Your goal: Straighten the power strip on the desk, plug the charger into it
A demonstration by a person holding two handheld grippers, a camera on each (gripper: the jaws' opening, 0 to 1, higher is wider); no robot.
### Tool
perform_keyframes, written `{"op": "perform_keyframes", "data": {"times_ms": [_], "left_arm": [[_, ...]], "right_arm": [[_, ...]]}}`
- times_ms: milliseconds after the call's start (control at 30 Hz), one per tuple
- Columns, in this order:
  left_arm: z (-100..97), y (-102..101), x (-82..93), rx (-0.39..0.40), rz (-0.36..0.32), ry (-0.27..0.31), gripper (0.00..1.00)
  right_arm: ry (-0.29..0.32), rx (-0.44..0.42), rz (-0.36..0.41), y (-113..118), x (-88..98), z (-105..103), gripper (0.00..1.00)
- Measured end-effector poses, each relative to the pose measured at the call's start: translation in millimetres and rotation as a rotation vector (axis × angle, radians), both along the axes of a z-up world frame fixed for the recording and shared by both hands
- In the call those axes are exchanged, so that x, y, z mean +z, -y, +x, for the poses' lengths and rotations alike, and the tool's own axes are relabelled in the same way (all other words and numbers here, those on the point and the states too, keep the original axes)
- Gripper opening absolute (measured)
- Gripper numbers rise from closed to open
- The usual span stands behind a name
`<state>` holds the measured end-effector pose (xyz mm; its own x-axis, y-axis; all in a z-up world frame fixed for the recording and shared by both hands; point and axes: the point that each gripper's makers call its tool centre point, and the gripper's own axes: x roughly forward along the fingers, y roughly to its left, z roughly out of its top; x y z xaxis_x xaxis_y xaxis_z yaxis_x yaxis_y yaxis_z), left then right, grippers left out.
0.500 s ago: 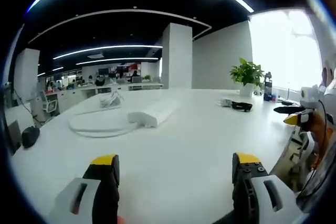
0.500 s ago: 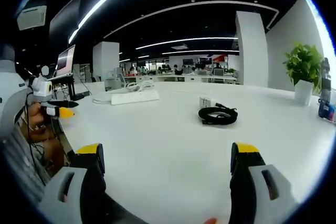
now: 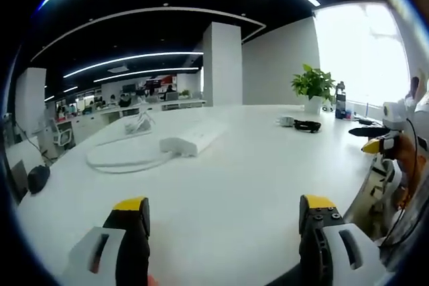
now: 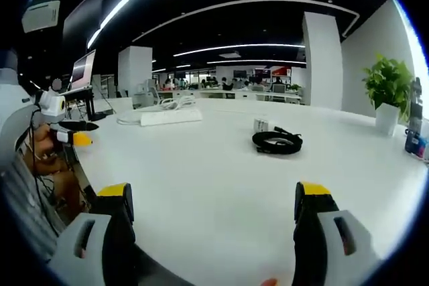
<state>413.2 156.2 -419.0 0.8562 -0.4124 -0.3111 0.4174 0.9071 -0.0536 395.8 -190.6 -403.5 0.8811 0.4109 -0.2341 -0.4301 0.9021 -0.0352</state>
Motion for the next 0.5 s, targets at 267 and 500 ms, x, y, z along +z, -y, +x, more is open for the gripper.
{"op": "perform_keyframes", "data": {"times_ms": [267, 500], "left_arm": [[1.4, 3.6, -0.8, 0.003, -0.006, -0.005, 0.94], [4.1, 6.1, 1.8, 0.008, -0.023, 0.004, 0.94]], "right_arm": [[-0.001, -0.002, 0.005, 0.6, -0.4, 0.7, 1.00], [0.004, 0.000, 0.005, 0.0, 1.0, 4.0, 0.99]]}}
